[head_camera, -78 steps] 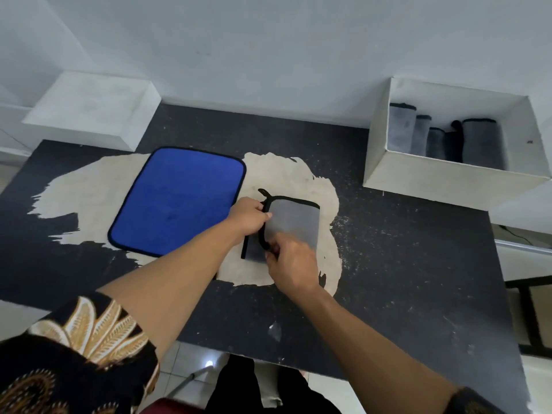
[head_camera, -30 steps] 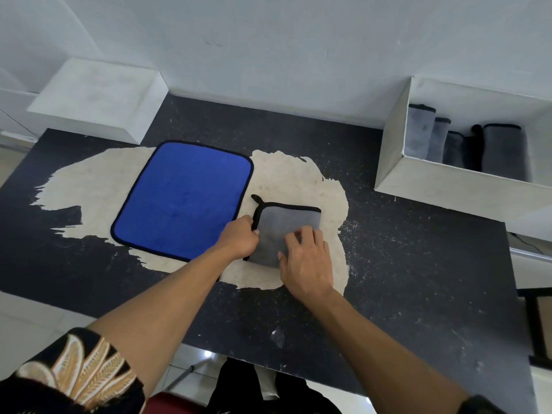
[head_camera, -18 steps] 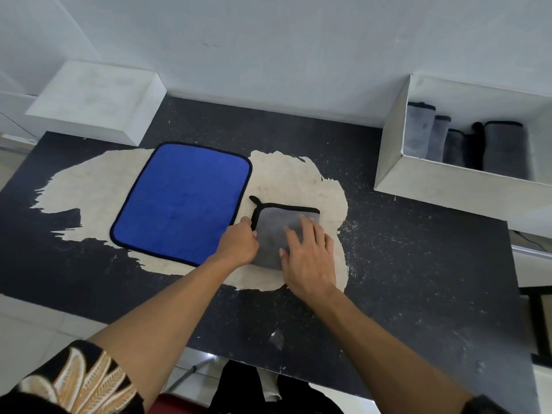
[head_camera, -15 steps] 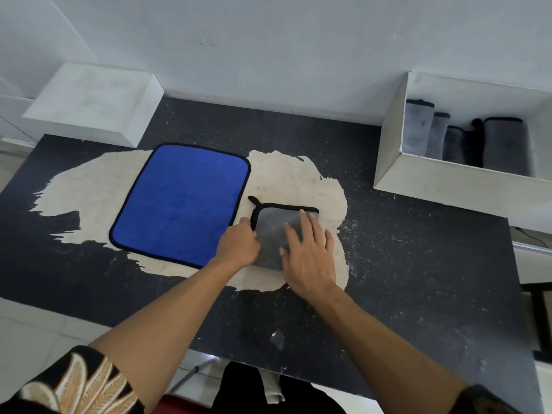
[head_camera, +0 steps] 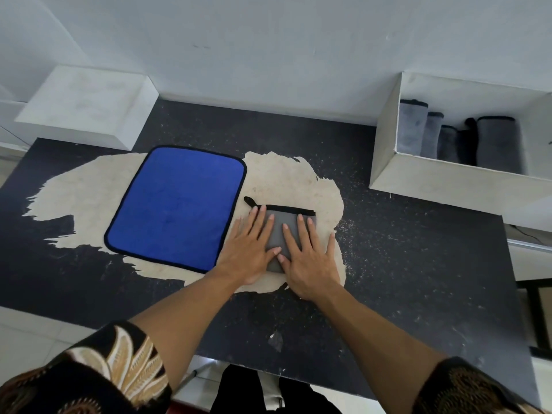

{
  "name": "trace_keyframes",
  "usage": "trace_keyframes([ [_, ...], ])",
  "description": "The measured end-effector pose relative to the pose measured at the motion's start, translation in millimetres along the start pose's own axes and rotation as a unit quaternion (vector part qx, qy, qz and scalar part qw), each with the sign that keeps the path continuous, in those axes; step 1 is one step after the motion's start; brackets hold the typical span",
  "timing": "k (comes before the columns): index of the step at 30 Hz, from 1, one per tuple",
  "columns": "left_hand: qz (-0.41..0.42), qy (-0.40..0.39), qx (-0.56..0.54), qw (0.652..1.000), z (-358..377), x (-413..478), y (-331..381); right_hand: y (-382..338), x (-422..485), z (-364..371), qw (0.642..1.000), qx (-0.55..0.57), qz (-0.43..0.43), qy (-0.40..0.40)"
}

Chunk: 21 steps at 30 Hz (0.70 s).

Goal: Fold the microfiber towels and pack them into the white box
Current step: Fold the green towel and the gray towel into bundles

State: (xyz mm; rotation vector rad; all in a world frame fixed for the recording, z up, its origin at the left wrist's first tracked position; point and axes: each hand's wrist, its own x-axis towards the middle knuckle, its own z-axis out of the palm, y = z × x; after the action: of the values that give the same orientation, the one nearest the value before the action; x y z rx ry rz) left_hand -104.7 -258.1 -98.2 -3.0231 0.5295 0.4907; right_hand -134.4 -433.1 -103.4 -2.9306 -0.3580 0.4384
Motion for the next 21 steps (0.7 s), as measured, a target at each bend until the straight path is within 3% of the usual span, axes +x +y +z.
trace_keyframes([
  [3,-0.044,-0.004,0.014,0.999,-1,-3,-8,-3,-2,2,0.999,0.008,0.039,0.012],
  [6,-0.126,0.084,-0.034,0.988,-11,-13,0,-11,-3,-1,0.996,0.016,0.091,0.014],
  [8,-0.193,0.133,-0.129,0.964,-18,-17,8,-18,-5,-12,0.987,0.046,0.145,0.054],
  [11,-0.280,0.074,-0.293,0.911,-26,-13,14,-23,-6,-30,0.955,0.119,0.253,0.095],
  [14,-0.308,0.012,-0.346,0.886,-27,-4,12,-18,1,-41,0.912,0.223,0.344,0.014],
  [17,-0.315,-0.040,-0.369,0.874,-31,-2,11,-6,7,-48,0.885,0.290,0.359,-0.059],
  [21,-0.296,-0.061,-0.423,0.854,-37,-7,30,18,-2,-57,0.857,0.358,0.362,-0.074],
])
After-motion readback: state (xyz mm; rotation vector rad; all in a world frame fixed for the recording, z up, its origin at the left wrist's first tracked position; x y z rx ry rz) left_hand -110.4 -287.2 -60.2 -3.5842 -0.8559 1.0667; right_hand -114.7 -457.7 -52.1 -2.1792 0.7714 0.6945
